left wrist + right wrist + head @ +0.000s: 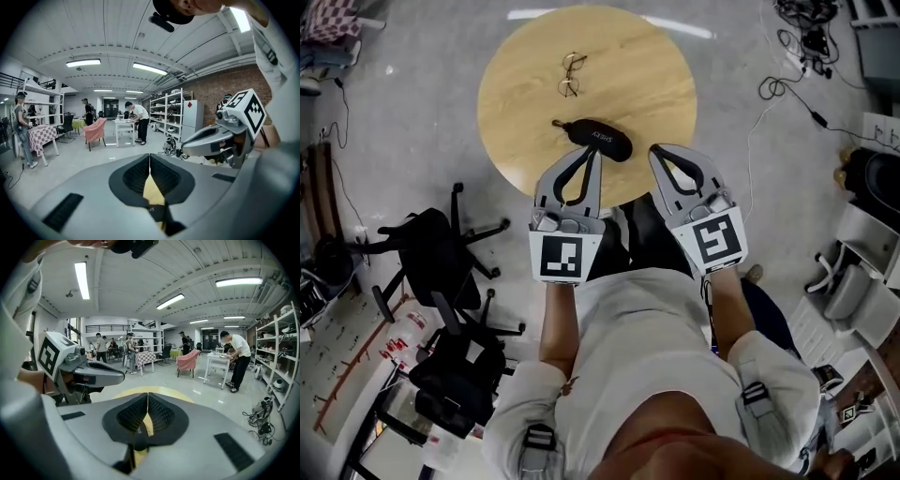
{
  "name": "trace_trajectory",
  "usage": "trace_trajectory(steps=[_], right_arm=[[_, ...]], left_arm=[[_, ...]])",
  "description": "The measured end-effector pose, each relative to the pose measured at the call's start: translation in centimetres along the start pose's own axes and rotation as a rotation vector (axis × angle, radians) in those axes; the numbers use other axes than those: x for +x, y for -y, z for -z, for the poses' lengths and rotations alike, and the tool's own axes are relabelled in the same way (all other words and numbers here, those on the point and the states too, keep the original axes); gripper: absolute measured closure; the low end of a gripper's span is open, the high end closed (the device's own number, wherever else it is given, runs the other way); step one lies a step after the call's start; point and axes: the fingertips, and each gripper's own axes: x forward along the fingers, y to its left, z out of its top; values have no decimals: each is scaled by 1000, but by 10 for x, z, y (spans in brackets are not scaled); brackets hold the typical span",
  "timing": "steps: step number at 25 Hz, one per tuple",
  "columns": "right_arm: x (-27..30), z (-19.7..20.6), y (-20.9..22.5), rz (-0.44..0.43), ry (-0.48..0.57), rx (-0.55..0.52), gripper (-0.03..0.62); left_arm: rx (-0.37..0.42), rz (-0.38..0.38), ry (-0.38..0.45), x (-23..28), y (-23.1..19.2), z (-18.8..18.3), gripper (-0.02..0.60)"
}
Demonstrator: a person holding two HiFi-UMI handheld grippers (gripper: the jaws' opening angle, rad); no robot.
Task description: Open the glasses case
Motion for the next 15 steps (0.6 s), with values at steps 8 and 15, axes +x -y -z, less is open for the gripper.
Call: trace_trajectory(steps=[8,15], right_arm=[[33,46,11,-52,-73,13,574],[56,84,13,-101,-124,13,574]], left_arm=[[-70,-42,-55,29,-11,43,561],[-77,-59,-106,48,-14,78,561]])
